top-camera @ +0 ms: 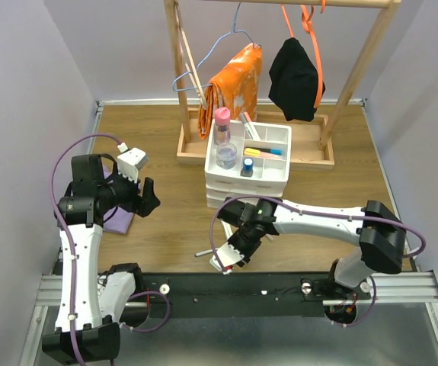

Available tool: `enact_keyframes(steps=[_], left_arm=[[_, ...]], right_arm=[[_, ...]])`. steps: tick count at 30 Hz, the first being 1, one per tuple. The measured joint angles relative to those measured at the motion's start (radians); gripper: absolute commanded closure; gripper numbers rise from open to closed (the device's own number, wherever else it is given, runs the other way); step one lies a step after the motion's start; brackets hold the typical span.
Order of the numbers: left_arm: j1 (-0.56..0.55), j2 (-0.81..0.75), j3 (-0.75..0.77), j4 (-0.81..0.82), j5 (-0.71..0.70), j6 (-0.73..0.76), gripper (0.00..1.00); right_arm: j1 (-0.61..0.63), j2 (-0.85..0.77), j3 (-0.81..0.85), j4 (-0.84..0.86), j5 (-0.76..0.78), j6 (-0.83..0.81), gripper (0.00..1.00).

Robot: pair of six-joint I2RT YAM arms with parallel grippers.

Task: Sort the stationery into containers
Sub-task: Pick up the pen from the corner of the board.

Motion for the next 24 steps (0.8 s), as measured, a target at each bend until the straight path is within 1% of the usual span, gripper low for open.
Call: enact_keyframes(steps=[8,17,24], left_arm=[[0.028,-0.032,0.013,-0.006,-0.004,-0.003,0.15],[0.047,-0.035,0.013,-0.006,-0.009,-0.011,0.15],[0.079,-0.035,0.013,-0.002,-0.009,-0.027,0.15]], right_arm=[[0.014,0.086,0.001,0.055,0.0,-0.074,0.63],[0.024,0.087,-0.002,0.049,0.002,-0.149,0.63],[0.024,0.087,-0.042,0.03,0.009,-0.181,0.62]])
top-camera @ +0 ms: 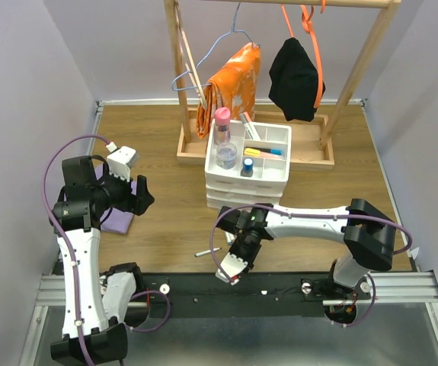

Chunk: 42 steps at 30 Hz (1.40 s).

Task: Sort the stationery into containers
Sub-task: Pick up the pen from the corner of the board, then place the pen in the storage box.

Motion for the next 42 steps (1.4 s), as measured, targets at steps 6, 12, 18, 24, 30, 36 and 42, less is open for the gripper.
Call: enact_keyframes(steps=[6,12,18,24,30,36,42], left_arm=[[0.032,0.0,0.0,0.002,0.0,-0.007,0.14],[0.071,0.0,0.0,0.003,0.0,-0.015,0.14],[0.097,0.0,0.0,0.005,0.002,-0.027,0.14],[0.1,0.004,0.0,0.006,0.006,-0.032,0.14],[0.101,0.015,0.0,0.006,0.027,-0.031,0.14],[0.101,0.025,0.013,-0.003,0.042,-0.016,0.14],[0.101,0.027,0.063,-0.003,0.068,-0.014,0.14]], right_arm=[[0.0,0.006,-0.027,0.002,0.006,-0.011,0.62],[0.0,0.019,-0.038,0.023,0.005,-0.023,0.62],[0.0,0.039,-0.046,0.037,0.004,-0.023,0.69],[0.0,0.053,-0.033,0.034,0.001,-0.007,0.91],[0.001,0.065,0.014,0.029,-0.001,0.004,0.94],[0.001,0.063,0.308,0.021,0.039,0.002,0.97],[-0.008,0.066,0.744,-0.034,0.039,0.188,0.99]])
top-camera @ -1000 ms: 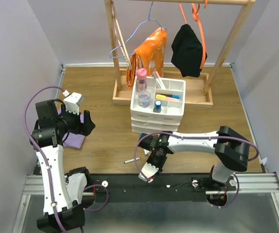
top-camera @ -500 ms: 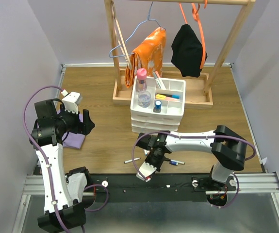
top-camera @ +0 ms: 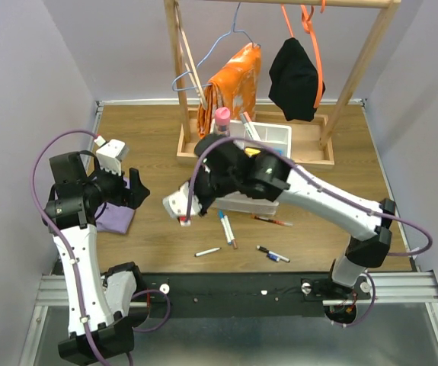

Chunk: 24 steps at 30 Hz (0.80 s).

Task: Sort the stationery into containers
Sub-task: Place the pen in the storage box.

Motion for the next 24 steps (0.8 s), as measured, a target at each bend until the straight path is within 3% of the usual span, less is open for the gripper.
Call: enact_keyframes(steps=[3,6,13,19,24], left_arm=[[0.0,0.009,0.003,0.001,0.018,0.001,0.14],[0.0,0.03,0.003,0.002,0.032,0.0,0.14],[0.0,0.066,0.023,0.012,0.066,-0.047,0.14],[-0.013,0.087,0.085,0.035,0.082,-0.092,0.14],[-0.015,0.087,0.088,0.041,0.082,-0.11,0.14]], right_arm=[[-0.03,-0.018,0.216,0.029,-0.047,0.212,0.99],[-0.101,-0.104,0.229,0.113,-0.079,0.407,0.99],[-0.352,-0.326,-0.016,0.426,-0.049,0.764,0.99],[-0.499,-0.349,-0.225,0.59,-0.026,0.912,0.99],[-0.564,-0.325,-0.282,0.655,-0.028,0.942,0.99]])
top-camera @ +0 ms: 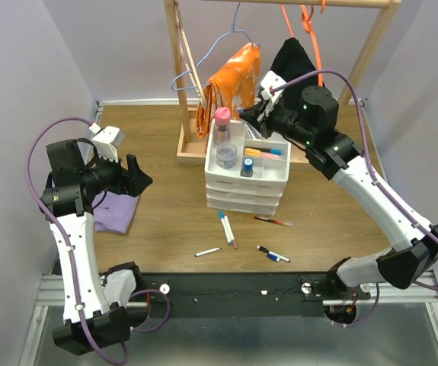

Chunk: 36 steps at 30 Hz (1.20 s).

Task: Sort the stationery into containers
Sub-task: Place the pen in the storage box, then move the pen to the center of the board.

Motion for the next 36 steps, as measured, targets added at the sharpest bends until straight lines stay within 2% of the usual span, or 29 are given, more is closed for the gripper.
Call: enact_keyframes(steps=[9,17,20,28,36], left_arm=[[0.0,-0.011,-0.022,0.002,-0.001,-0.01,0.14],[0.002,-0.029,-0.033,0.002,-0.008,-0.009,0.14],[0.002,-0.039,-0.04,-0.002,-0.009,-0.006,0.14],[0.003,-0.048,-0.05,-0.016,-0.009,0.0,0.14],[0.003,-0.043,-0.068,-0.003,-0.008,-0.004,0.14]], right_arm=[[-0.095,0.045,-0.003,0.09,-0.052,-0.006,0.99],[-0.102,0.091,-0.061,0.117,-0.1,-0.008,0.99],[-0.102,0.102,-0.079,0.119,-0.105,-0.008,0.95],[-0.102,0.107,-0.088,0.119,-0.106,-0.008,0.69],[-0.102,0.101,-0.088,0.108,-0.105,0.018,0.62]])
